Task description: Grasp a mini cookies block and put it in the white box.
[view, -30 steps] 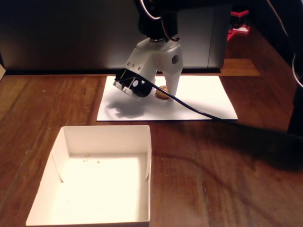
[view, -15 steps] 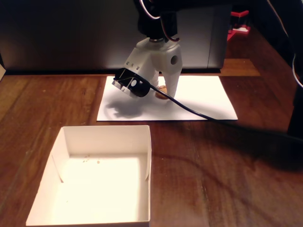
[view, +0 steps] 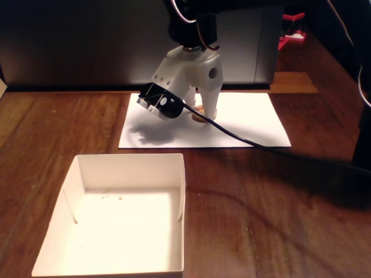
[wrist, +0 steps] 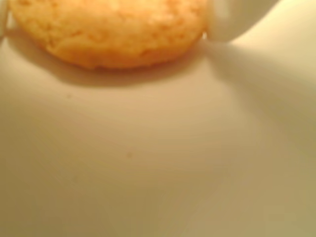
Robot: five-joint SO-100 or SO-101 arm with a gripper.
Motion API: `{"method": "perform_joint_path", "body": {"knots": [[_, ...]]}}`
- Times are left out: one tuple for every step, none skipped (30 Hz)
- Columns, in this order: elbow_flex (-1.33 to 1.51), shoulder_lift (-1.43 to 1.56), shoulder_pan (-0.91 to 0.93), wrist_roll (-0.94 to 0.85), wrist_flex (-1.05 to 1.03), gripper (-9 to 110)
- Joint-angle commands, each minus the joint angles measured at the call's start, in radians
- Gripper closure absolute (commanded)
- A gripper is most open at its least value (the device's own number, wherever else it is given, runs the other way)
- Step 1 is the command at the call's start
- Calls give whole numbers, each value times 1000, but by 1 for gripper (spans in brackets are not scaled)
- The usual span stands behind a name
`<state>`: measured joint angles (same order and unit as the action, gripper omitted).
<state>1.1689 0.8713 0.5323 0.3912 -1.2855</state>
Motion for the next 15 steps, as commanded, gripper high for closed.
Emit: {"method": "perform_joint_path", "body": {"knots": [[-14, 152, 9, 5, -21, 87], [-14, 156, 9, 2, -21, 87], [-14, 164, 6, -3, -21, 87], [-15, 173, 3, -9, -21, 87], [-18, 183, -2, -15, -21, 87], [-23, 193, -6, -23, -21, 87], [-29, 204, -12, -32, -21, 87], [-32, 218, -18, -41, -20, 87], [-34, 235, -26, -55, -17, 87], [-35, 253, -35, -67, -14, 87], [-37, 268, -43, -81, -11, 87], [-40, 285, -49, -94, -9, 87], [-43, 302, -57, -106, -8, 87], [-46, 318, -64, -118, -8, 87], [-51, 333, -74, -130, -9, 87]]}}
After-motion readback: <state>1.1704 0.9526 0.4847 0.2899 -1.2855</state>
